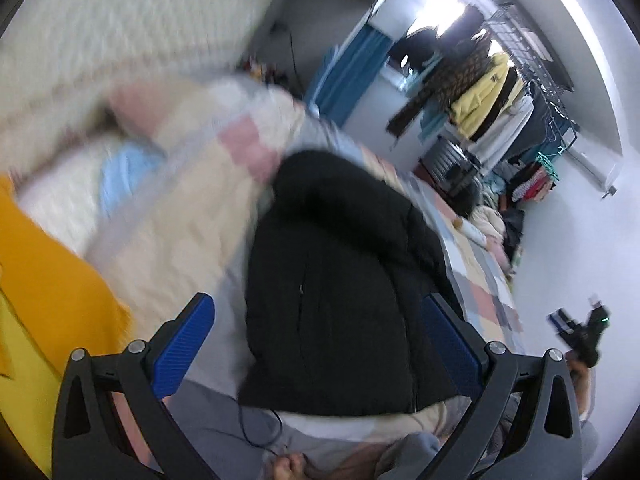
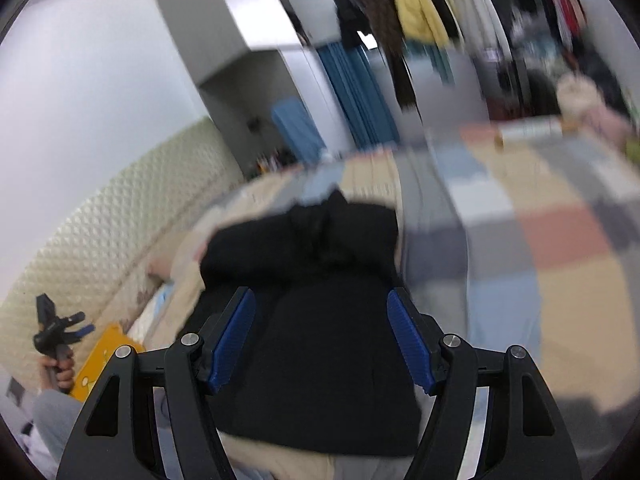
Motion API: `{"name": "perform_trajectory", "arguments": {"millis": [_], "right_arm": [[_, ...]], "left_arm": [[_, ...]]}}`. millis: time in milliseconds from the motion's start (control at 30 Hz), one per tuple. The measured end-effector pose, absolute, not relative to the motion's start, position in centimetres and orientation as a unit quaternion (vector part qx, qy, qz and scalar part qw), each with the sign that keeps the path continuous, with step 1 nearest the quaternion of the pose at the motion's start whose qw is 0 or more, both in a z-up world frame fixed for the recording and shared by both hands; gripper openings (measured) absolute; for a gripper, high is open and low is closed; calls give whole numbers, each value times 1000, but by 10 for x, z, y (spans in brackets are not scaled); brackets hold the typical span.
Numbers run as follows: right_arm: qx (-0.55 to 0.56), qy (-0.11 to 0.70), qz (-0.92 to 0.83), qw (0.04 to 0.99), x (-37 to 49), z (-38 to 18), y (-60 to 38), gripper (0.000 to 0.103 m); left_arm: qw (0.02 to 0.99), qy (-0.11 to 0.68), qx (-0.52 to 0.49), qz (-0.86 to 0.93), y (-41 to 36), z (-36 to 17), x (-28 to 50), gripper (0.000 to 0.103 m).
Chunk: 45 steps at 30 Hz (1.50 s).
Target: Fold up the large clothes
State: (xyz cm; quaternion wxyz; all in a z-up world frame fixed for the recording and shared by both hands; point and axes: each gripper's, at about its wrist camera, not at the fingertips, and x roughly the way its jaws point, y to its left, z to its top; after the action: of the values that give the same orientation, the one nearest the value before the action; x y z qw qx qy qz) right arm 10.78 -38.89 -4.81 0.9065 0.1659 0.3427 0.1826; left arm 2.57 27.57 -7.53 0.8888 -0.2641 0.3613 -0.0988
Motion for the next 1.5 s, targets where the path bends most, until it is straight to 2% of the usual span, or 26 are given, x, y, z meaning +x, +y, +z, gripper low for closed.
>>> {"name": "perform_trajectory", "arguments": {"millis": [200,500,633,767,967,1167,1333,1367,1400,1433,1467,1500], "right_arm": [[207,416,174,868,120,-141,-400,67],[243,490,149,824,140,-238,-407,67],[257,502,163,810,143,-252,-402,68],[271,496,203,800,142,-246,-393,69],[284,466,259,797,135,-229,-385,70],[258,509,234,787,137,-254,-381,70],[267,499,269,780,137,-254,-368,72],[262,497,277,780,135,-251,-365,70],[254,495,275,784,133,-249,-363,67],[252,492,273,788,134,-246,-363,52],[252,488,271,790,133,-244,-363,33],[252,482,268,795,131,-239,-364,27]], "left_arm": [[850,411,-302,-129,256,-161,44,101],[817,455,-324,-142,245,-225,63,93],[806,463,-338,-151,251,-238,68,87],[792,476,-347,-160,250,-251,74,75],[785,469,-356,-193,247,-254,73,72],[781,487,-341,-190,244,-263,71,72],[775,486,-352,-198,240,-264,71,71],[775,483,-354,-202,240,-263,70,70],[776,480,-355,-206,238,-261,70,62],[777,478,-355,-205,237,-258,69,57],[776,477,-357,-205,237,-257,69,48],[775,473,-365,-206,238,-253,68,37]]}}
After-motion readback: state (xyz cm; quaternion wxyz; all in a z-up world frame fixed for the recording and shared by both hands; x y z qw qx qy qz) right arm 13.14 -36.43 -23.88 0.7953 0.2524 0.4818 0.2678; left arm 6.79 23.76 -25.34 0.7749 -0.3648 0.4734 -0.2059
